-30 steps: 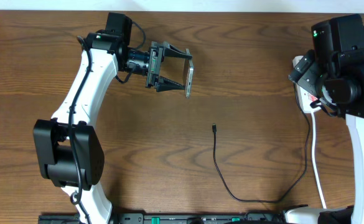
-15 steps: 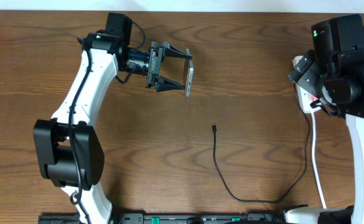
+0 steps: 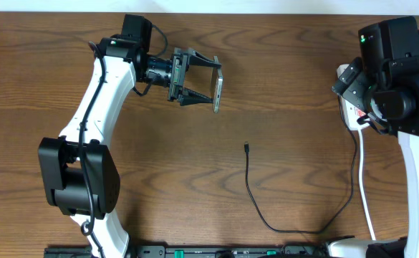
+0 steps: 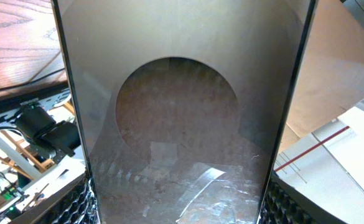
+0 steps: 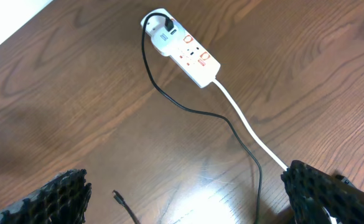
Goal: Plug charger to phone and switch on socket
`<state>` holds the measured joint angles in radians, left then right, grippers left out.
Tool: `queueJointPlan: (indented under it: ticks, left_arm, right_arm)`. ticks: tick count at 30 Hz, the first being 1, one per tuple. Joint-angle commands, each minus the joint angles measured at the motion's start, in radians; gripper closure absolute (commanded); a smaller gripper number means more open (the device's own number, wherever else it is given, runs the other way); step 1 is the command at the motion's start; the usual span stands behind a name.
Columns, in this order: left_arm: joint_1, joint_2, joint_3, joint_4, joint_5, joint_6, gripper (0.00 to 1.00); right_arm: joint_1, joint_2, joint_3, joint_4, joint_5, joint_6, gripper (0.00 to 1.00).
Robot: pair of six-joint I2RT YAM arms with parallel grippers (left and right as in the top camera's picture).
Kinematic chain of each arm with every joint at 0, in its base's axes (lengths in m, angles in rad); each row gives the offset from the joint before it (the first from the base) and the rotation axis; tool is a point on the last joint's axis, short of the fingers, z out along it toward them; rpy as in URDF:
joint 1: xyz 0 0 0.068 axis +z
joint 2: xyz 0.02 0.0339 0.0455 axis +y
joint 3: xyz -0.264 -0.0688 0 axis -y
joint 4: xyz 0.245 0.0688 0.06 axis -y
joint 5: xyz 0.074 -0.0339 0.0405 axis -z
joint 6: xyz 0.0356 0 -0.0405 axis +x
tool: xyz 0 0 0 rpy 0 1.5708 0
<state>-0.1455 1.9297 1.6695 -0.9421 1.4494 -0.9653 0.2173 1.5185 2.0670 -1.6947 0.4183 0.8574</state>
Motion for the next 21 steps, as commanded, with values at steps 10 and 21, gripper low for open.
queueJointPlan:
  ticks: [10, 21]
  left_arm:
    - [0.005, -0.028, 0.028, -0.002, 0.051, 0.002, 0.32]
    - [0.005, -0.028, 0.028, -0.002, 0.059, 0.002, 0.32]
  right_arm:
    - [-0.007, -0.002, -0.002, -0.003, 0.008, -0.009, 0.01]
    - [-0.007, -0.002, -0.002, -0.003, 0.008, -0.009, 0.01]
